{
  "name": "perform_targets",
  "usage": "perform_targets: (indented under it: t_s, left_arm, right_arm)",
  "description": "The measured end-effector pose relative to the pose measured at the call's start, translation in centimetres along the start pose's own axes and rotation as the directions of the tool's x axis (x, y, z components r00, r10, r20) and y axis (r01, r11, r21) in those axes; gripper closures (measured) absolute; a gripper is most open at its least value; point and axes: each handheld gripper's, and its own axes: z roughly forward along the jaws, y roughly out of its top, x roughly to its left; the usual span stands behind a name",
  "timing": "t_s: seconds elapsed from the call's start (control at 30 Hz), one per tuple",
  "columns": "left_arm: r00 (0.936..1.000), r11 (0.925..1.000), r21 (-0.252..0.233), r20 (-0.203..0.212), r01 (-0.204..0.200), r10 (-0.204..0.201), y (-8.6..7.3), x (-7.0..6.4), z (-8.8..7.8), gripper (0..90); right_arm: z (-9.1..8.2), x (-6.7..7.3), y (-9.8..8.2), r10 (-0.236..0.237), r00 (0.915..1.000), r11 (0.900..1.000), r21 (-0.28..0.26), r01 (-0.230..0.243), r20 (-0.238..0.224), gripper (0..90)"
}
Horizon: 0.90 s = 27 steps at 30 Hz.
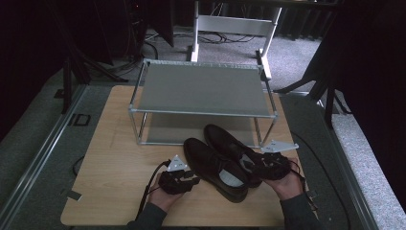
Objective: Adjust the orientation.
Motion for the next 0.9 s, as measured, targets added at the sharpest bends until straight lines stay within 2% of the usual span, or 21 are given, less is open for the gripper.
perform_targets:
  t_s: [0.17, 0.43, 0.57, 0.9]
  left_arm:
    - [0.9999, 1.0, 0.004, -0.013, 0.009, -0.009, -0.7, 0.4, -0.5, 61.8]
    - [0.9988, 0.9993, -0.001, -0.031, 0.037, -0.037, -1.4, 1.1, -1.1, 61.6]
    - [0.9989, 0.9994, 0.004, -0.032, 0.034, -0.034, -1.4, 1.1, -1.0, 61.6]
    - [0.999, 0.9995, 0.01, -0.033, 0.029, -0.029, -1.5, 0.9, -0.8, 61.6]
  right_arm:
    - [0.6, 1.2, -0.7, -0.01, 0.9997, 0.999, 0.041, 0.011, -0.024, 45.1]
    - [1.5, 1.4, -1.0, 0.007, 0.9992, 0.994, 0.106, -0.003, -0.039, 44.4]
    - [2.3, 1.4, -1.4, 0.033, 0.9989, 0.988, 0.15, -0.027, -0.033, 46.1]
    - [2.8, 1.2, -1.2, 0.083, 0.9954, 0.981, 0.177, -0.074, -0.047, 55.8]
